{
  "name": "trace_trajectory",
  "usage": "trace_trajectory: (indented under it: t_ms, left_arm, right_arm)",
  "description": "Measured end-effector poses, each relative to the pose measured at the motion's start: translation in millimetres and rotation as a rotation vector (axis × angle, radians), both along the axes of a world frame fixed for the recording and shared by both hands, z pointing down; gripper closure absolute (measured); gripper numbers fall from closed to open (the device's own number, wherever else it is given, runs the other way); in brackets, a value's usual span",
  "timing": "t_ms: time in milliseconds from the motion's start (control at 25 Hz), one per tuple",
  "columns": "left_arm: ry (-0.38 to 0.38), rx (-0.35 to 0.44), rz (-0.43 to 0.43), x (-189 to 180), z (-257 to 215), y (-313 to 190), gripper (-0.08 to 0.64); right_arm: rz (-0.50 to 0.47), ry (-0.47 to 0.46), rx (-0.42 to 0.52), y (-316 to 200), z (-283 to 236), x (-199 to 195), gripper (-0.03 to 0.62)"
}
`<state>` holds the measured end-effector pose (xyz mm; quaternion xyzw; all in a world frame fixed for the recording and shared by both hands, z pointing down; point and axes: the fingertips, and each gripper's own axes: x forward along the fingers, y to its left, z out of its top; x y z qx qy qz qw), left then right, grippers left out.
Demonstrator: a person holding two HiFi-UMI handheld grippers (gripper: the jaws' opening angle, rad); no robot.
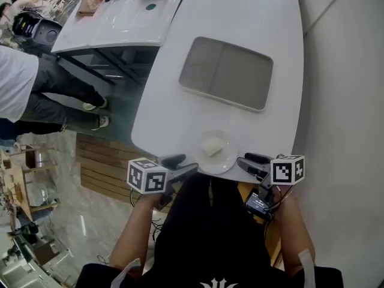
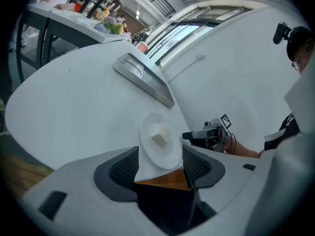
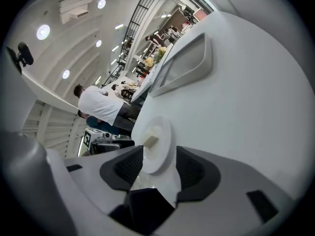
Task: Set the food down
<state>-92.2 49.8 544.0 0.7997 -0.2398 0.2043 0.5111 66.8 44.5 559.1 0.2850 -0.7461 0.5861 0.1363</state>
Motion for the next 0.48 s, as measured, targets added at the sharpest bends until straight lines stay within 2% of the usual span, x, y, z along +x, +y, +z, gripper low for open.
trace_trajectory:
  t_ms: [320, 480]
  left_arm:
    - [-0.029, -0.071, 0.098, 3.2, 23.4, -26.7, 0.307]
    - [-0.041, -0.095, 0.109, 0.0, 30.1, -32.1, 0.310]
  right_arm:
    - [-0.009, 0.009, -0.090, -25.7, 25.7, -8.3, 0.410]
    - [-0.031, 0.003, -0.109, -29.2, 29.0, -15.4, 0.434]
